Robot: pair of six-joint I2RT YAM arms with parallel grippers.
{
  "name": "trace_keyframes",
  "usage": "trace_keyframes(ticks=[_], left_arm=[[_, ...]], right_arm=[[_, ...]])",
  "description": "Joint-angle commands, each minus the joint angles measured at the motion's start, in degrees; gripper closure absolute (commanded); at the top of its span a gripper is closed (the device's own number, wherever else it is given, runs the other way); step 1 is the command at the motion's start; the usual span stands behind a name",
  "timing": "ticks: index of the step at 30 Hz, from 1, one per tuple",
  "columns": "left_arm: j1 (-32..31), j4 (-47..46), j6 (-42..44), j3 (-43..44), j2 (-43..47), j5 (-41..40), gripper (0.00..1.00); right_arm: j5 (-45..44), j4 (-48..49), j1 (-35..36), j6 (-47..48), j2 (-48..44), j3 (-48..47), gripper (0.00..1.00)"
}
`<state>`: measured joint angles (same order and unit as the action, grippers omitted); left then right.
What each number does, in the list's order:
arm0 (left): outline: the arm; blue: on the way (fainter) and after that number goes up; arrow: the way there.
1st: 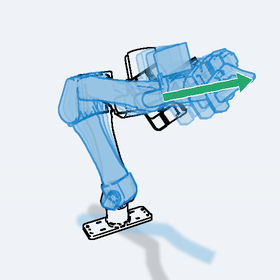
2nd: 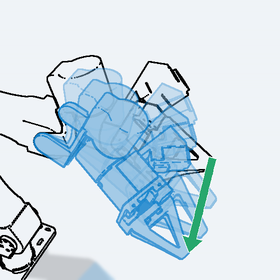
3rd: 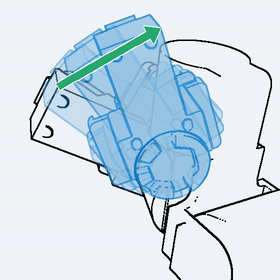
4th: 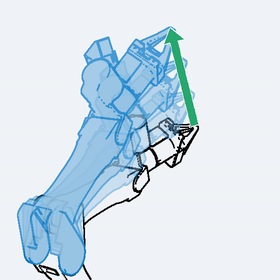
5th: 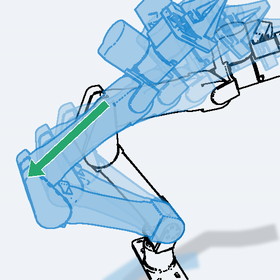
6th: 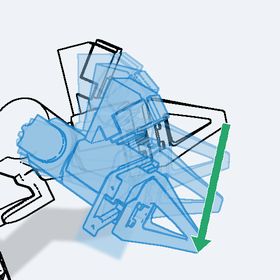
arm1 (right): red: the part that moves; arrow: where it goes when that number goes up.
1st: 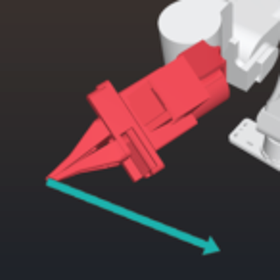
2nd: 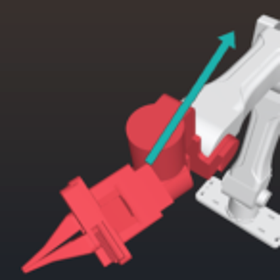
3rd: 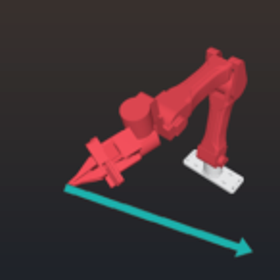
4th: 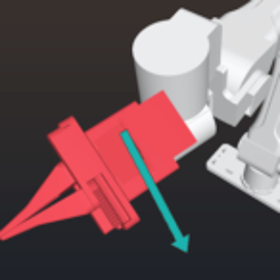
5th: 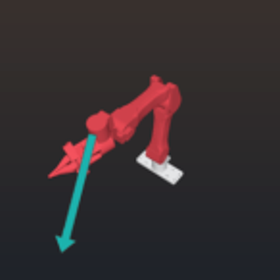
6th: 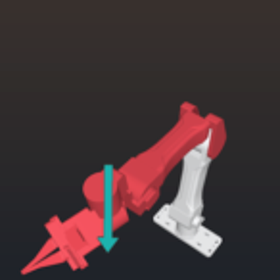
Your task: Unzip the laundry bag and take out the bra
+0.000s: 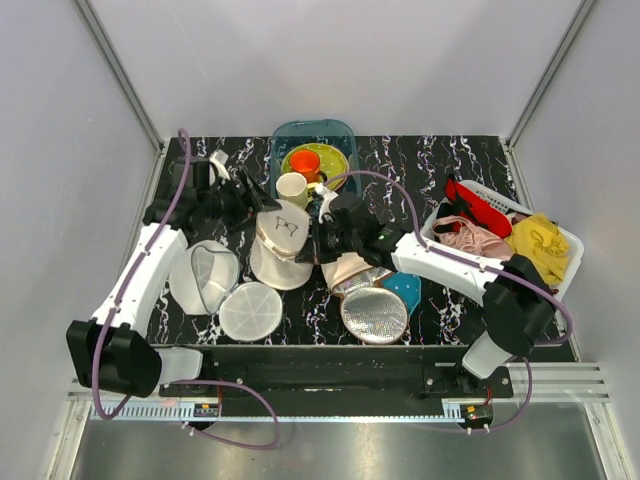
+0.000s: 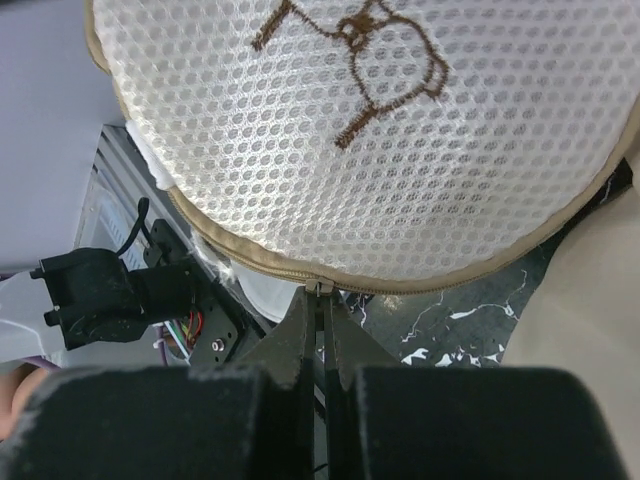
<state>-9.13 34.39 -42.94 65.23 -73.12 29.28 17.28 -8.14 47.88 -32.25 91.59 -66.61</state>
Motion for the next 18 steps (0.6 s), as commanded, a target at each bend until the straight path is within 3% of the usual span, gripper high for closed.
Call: trace_keyframes(ticks=[1, 3, 8, 18], left_arm=[[-0.37, 5.85, 5.58, 10.43, 1.93, -3.52, 0.11], [-0.37, 7.7, 6.28, 12.63, 3.07, -2.74, 0.01], [-0.37, 11.13, 6.99, 13.0, 8.77, -6.94, 0.01], [-3.71, 1.92, -1.61, -7.39, 15.29, -8.19, 0.01]], right_arm=[[1.27, 4.36, 0.46, -1.76, 2.71, -3.61, 1.0], [1.88, 5.24, 0.46, -2.55, 4.03, -4.32, 1.0], [0.3, 4.71, -0.59, -2.47, 4.91, -5.55, 1.0], [0.56, 3.57, -0.77, -2.29, 6.14, -6.87, 1.0]])
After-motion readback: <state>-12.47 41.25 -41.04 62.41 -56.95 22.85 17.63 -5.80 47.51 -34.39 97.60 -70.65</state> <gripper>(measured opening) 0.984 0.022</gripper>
